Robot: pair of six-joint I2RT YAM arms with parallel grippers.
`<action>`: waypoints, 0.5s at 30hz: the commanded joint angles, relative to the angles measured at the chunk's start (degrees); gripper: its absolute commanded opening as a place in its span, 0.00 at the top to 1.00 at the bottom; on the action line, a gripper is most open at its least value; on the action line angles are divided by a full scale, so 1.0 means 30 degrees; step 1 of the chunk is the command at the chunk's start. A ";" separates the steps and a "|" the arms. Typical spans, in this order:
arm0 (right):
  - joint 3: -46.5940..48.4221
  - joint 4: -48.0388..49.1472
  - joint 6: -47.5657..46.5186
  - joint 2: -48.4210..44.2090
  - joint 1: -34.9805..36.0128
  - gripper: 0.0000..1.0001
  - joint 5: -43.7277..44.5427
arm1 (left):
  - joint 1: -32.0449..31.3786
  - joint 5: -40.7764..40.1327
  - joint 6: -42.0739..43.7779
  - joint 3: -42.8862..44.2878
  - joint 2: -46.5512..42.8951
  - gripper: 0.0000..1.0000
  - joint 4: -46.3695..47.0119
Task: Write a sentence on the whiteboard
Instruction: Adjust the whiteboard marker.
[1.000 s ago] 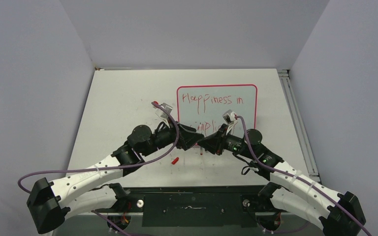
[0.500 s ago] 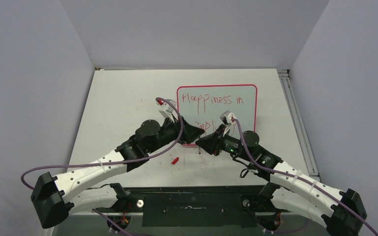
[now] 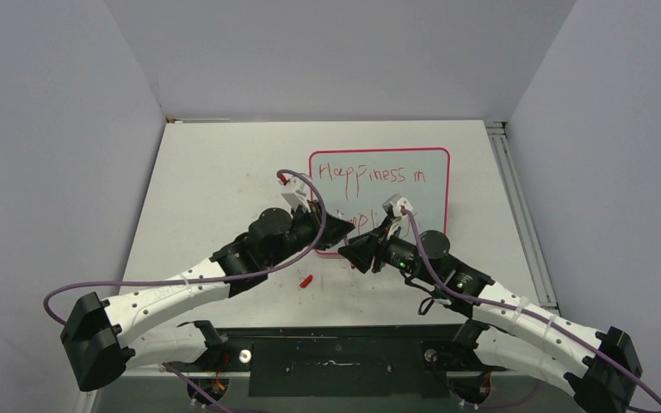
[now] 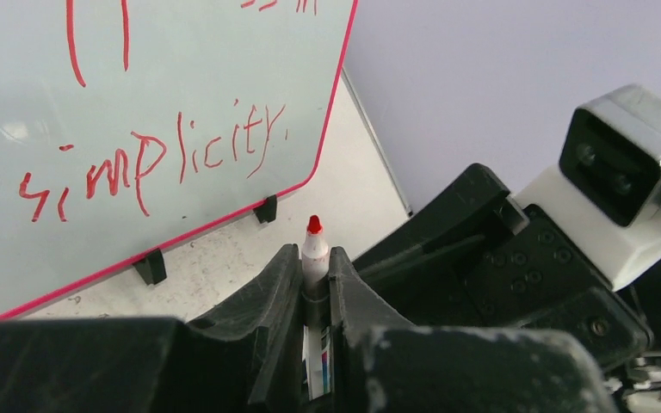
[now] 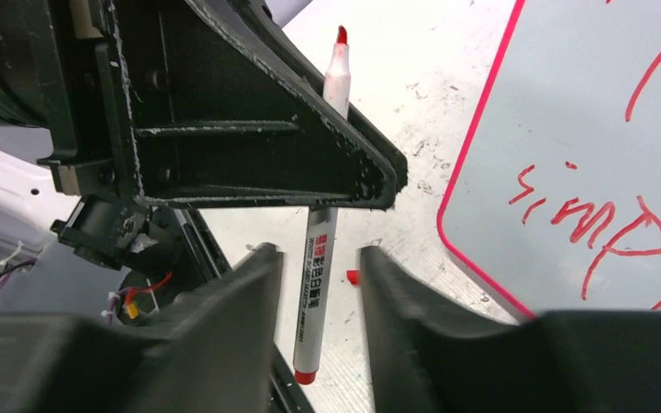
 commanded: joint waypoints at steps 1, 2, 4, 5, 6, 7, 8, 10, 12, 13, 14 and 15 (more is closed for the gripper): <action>-0.0115 0.1343 0.0469 -0.0820 0.0118 0.47 0.1649 | -0.0079 -0.1477 -0.2385 0.0098 -0.1072 1.00 0.2179; -0.0377 0.1988 0.0810 -0.1007 0.0135 0.42 0.1674 | -0.0078 -0.1749 -0.2794 -0.0148 -0.1223 1.00 0.2706; -0.1059 0.3532 0.1801 -0.1427 0.0125 0.36 0.1809 | -0.0079 -0.2315 -0.3467 -0.0659 -0.1583 1.00 0.3623; -0.1454 0.4488 0.2416 -0.1672 0.0129 0.35 0.1896 | -0.0081 -0.2667 -0.3783 -0.0927 -0.1774 1.00 0.4047; -0.1925 0.5475 0.3116 -0.1923 0.0118 0.33 0.2086 | -0.0052 -0.2981 -0.4086 -0.1195 -0.1970 1.00 0.4463; -0.2445 0.6522 0.3903 -0.2141 0.0128 0.30 0.2432 | -0.0052 -0.3270 -0.4311 -0.1437 -0.2152 1.00 0.4870; -0.2957 0.7586 0.5019 -0.2278 0.0140 0.27 0.2797 | -0.0049 -0.3507 -0.4544 -0.1632 -0.2288 1.00 0.5314; -0.3945 0.9773 0.6412 -0.2351 0.0142 0.23 0.3375 | -0.0076 -0.3943 -0.4910 -0.1946 -0.2441 1.00 0.5893; -0.4400 1.1180 0.7415 -0.2093 0.0138 0.22 0.3776 | -0.0106 -0.4314 -0.5338 -0.2334 -0.2483 1.00 0.6603; -0.4366 1.1479 0.7663 -0.1877 0.0156 0.22 0.3789 | -0.0107 -0.4566 -0.5588 -0.2594 -0.2458 1.00 0.6987; -0.4226 1.1667 0.7866 -0.1597 0.0169 0.22 0.3678 | -0.0133 -0.4739 -0.5798 -0.2817 -0.2418 1.00 0.7376; -0.4073 1.1701 0.8070 -0.1309 0.0186 0.22 0.3583 | -0.0150 -0.4921 -0.6037 -0.3006 -0.2362 1.00 0.7739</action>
